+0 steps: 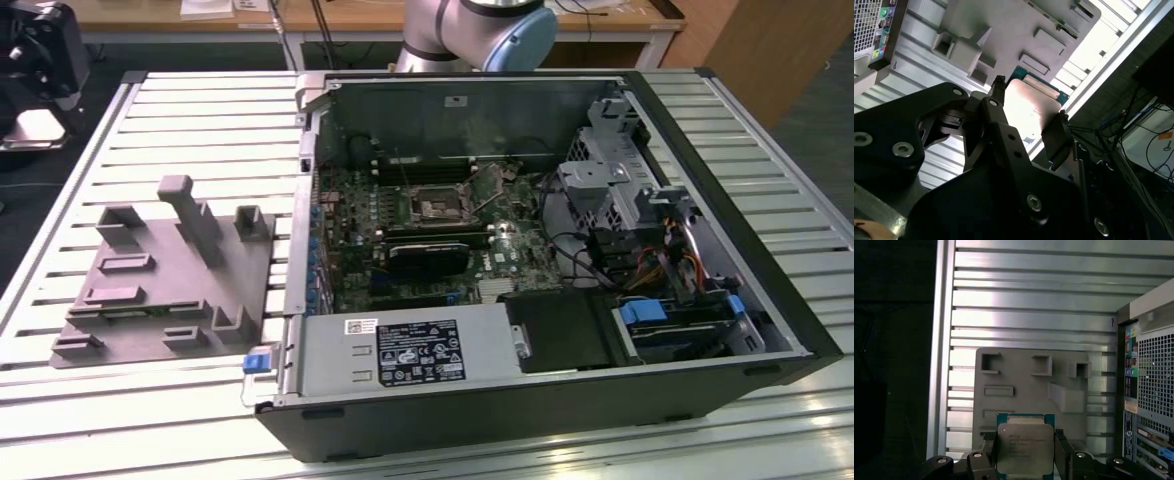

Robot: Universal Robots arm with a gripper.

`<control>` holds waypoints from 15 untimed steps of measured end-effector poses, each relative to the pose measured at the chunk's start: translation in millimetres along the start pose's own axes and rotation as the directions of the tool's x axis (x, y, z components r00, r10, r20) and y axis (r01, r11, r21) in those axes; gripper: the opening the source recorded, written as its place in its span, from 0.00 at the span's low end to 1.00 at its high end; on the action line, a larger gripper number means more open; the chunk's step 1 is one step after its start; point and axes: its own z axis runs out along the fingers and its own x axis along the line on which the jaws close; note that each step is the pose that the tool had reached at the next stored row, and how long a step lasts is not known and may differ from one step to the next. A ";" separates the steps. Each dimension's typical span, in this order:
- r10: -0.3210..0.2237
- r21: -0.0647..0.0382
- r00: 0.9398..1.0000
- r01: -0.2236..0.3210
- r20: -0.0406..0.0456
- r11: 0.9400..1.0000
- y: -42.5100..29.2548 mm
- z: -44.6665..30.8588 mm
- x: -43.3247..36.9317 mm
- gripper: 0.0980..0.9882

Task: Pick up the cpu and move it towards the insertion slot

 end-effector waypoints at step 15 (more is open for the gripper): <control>0.000 0.000 1.000 0.000 0.000 1.000 -0.2 -0.1 -10.1 0.50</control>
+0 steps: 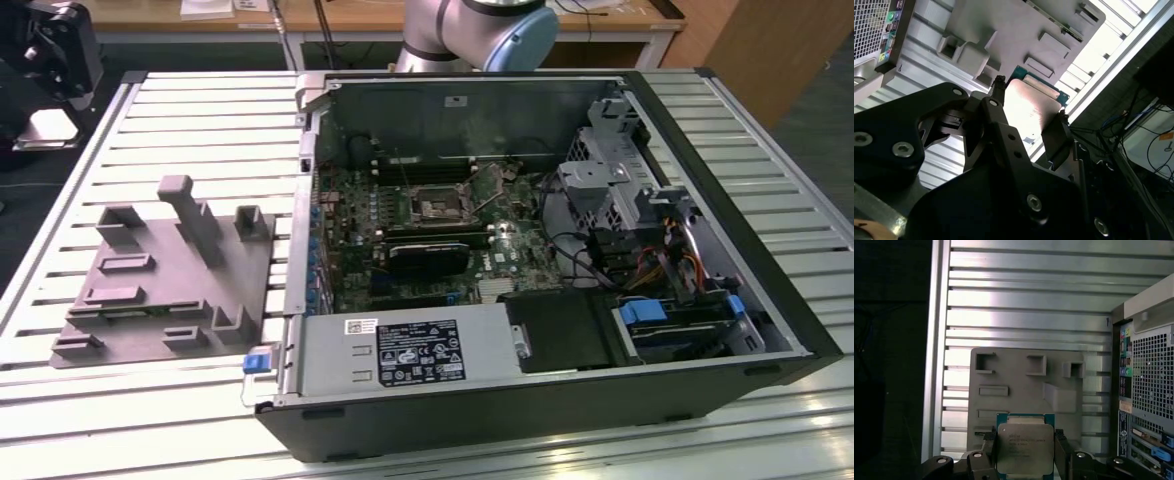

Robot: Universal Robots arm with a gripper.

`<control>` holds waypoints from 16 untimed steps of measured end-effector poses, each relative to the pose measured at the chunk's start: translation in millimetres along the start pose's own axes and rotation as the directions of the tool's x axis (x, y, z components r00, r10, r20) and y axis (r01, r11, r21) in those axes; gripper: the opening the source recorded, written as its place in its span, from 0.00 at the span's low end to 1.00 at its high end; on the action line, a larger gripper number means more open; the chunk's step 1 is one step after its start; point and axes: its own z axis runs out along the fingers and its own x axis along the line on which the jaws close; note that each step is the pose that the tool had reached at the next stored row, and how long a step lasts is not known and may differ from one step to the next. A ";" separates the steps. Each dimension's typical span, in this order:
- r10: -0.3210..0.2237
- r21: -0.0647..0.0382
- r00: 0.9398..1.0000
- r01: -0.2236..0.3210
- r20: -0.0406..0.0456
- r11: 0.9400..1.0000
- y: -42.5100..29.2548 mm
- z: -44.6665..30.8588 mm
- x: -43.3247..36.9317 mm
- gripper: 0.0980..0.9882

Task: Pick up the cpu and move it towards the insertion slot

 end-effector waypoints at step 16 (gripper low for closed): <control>0.000 0.000 1.000 0.000 0.000 1.000 -0.2 0.0 -10.5 0.50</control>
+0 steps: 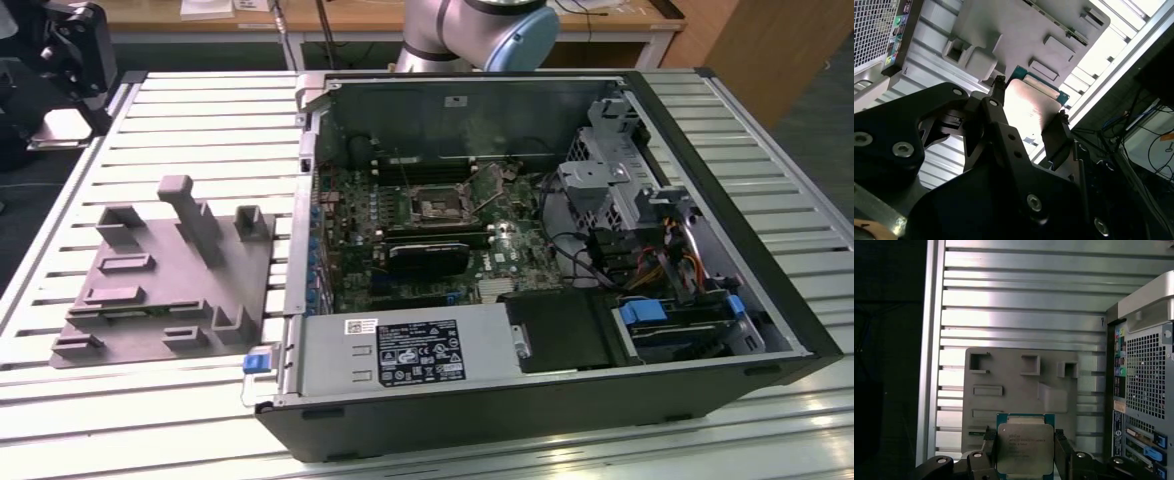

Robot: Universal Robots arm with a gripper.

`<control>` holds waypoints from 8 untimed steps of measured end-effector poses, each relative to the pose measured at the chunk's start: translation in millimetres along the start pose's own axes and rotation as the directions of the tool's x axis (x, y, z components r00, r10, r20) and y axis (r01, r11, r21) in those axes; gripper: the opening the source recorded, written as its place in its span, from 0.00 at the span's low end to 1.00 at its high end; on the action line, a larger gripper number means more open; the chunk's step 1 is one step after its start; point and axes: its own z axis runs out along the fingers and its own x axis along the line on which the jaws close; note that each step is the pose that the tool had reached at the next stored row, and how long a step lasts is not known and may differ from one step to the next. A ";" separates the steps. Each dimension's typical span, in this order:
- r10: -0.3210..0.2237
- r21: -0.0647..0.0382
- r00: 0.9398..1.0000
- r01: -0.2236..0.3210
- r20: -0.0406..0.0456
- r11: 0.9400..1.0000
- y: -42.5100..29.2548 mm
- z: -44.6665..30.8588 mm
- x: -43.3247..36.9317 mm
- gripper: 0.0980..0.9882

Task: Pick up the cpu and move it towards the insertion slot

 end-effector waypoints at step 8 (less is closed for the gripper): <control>0.000 0.000 1.000 0.000 0.000 1.000 -0.1 0.0 -5.4 0.50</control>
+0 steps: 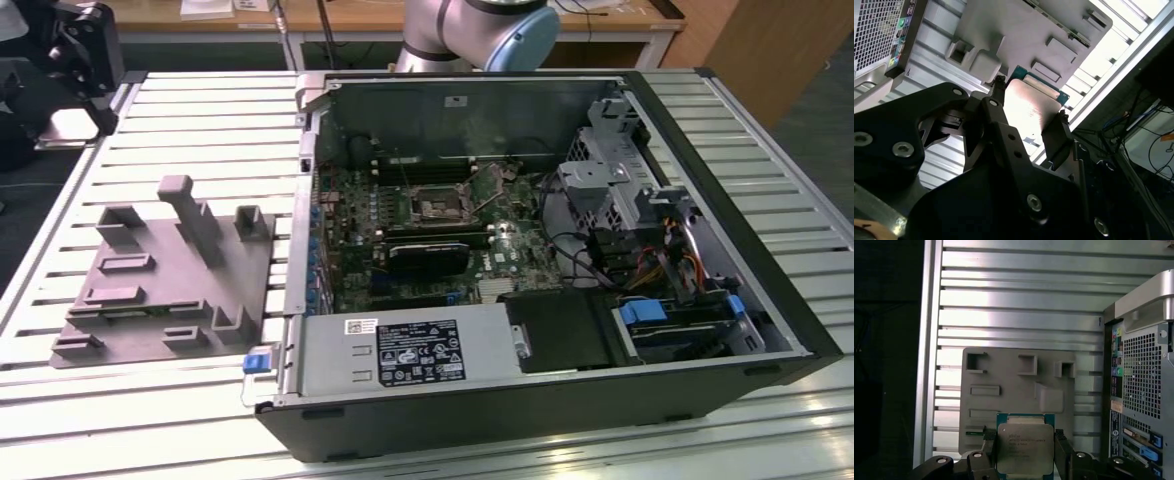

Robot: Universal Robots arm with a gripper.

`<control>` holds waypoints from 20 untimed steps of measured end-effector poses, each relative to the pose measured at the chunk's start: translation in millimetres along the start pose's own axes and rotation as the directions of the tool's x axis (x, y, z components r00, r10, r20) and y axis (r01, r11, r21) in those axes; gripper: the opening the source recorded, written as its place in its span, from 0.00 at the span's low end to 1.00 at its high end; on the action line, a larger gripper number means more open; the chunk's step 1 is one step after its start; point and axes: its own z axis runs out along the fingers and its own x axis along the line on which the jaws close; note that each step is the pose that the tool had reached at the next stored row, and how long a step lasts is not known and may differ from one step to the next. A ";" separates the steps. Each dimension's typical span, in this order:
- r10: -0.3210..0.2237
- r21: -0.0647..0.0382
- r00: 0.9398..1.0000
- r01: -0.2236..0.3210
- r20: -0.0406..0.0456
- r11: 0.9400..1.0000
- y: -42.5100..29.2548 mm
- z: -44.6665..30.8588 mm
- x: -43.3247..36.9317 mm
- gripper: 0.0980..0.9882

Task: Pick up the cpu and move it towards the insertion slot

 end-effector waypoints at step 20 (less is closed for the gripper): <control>0.000 0.000 1.000 0.000 0.000 1.000 -0.2 0.0 -12.2 0.50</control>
